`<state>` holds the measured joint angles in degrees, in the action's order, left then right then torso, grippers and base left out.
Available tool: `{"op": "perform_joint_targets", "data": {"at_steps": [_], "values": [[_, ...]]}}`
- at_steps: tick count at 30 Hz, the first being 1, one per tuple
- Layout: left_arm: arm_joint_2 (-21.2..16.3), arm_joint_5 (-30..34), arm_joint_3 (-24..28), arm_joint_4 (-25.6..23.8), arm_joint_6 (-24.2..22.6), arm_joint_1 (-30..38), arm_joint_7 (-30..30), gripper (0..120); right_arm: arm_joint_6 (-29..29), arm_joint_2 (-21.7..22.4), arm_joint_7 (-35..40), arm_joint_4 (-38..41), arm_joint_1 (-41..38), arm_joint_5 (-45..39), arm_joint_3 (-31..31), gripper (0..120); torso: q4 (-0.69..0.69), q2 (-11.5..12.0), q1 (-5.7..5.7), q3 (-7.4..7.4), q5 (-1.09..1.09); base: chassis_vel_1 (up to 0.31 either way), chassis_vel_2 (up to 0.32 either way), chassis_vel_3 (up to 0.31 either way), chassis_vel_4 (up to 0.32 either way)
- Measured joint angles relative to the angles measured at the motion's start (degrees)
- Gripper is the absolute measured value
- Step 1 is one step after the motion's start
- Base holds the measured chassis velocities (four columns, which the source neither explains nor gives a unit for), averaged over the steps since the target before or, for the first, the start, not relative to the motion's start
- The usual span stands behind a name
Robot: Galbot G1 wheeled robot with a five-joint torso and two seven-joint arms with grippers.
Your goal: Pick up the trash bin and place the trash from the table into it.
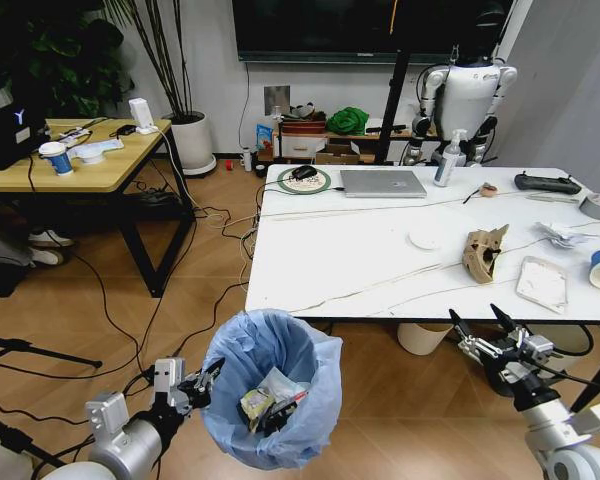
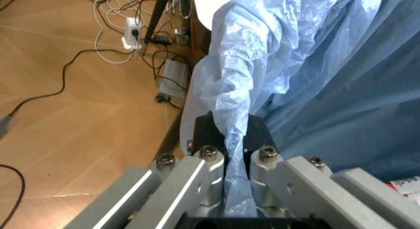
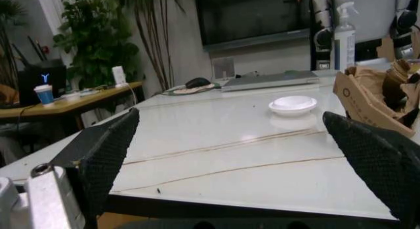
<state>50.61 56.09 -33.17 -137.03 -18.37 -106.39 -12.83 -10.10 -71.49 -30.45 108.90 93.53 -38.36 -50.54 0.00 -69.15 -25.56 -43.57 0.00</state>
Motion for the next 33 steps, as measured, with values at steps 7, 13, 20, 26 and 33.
{"op": "perform_joint_targets", "data": {"at_steps": [7, 13, 20, 26, 33], "values": [[0.16, -0.5, -0.01, -0.09, 0.14, -0.45, 0.19, 0, -0.49, -0.85, -1.06, -0.12, 0.42, 0.04, -0.36, 100, -0.01, 0.0, 0.0, 0.0, -0.02, -0.037, -0.035, 0.047, 0.035], [0.11, -0.46, -0.16, -0.16, 0.17, -0.41, 0.2, 0, -0.98, -1.24, -1.57, -0.45, 0.71, 0.19, -0.49, 100, 0.0, 0.0, 0.0, 0.0, 0.0, -0.14, -0.153, 0.146, 0.166], [0.12, -0.34, -0.1, 0.03, 0.18, -0.04, 0.22, 0, -1.01, -1.22, -1.62, -0.6, 0.31, 0.19, -0.51, 100, -0.01, 0.0, 0.0, 0.0, -0.01, -0.158, -0.175, 0.159, 0.155], [-0.16, -0.14, -0.07, 0.21, 0.18, 0.08, 0.24, 0, -0.98, -1.26, -1.62, -0.8, 0.06, 0.19, -0.34, 100, 0.0, 0.0, 0.0, 0.0, 0.0, -0.145, -0.138, 0.158, 0.149], [-0.16, 0.15, 0.26, 0.51, 0.14, 0.64, 0.23, 0, -0.95, -1.28, -1.83, -1.35, -0.27, 0.14, -0.27, 100, -0.01, 0.01, 0.0, 0.0, -0.01, -0.142, -0.148, 0.135, 0.138]]}}
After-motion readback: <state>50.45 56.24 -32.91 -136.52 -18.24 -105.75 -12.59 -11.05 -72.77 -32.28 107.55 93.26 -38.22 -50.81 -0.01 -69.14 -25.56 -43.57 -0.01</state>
